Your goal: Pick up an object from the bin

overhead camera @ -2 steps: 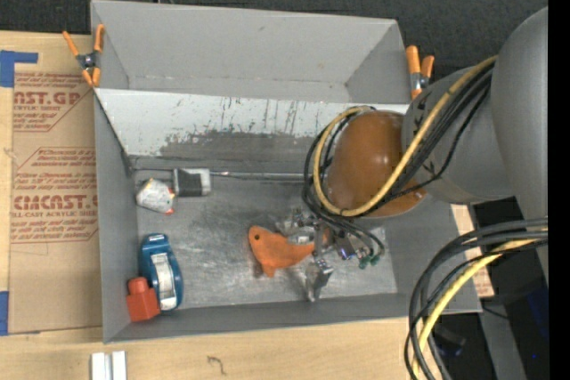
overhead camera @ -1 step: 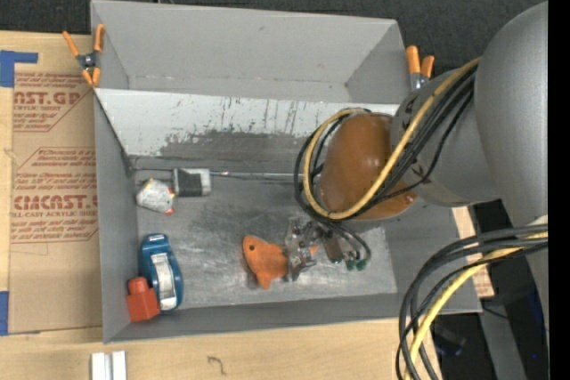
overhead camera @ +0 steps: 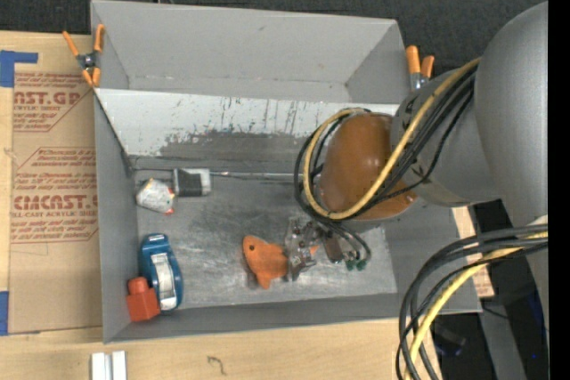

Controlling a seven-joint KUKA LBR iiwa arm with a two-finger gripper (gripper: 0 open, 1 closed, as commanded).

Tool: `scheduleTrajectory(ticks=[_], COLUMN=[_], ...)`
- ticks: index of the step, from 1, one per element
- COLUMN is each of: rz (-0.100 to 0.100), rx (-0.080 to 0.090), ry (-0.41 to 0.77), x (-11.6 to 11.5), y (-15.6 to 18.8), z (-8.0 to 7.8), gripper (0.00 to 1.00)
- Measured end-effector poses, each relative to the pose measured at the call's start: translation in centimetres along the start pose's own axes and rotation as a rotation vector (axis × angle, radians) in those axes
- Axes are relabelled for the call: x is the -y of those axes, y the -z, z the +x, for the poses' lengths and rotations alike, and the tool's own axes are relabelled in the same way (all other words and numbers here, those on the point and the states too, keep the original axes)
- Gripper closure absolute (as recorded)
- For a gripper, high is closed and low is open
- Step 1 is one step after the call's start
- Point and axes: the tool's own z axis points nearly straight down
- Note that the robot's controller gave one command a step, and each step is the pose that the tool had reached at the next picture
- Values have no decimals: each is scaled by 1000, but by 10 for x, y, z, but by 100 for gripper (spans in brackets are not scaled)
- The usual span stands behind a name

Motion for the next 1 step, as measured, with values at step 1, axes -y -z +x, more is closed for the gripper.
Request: scheduleTrajectory(ticks=[1], rz=[-1], rx=[-6], ry=[0], x=[0], y=[4], z=[2], gripper=[100])
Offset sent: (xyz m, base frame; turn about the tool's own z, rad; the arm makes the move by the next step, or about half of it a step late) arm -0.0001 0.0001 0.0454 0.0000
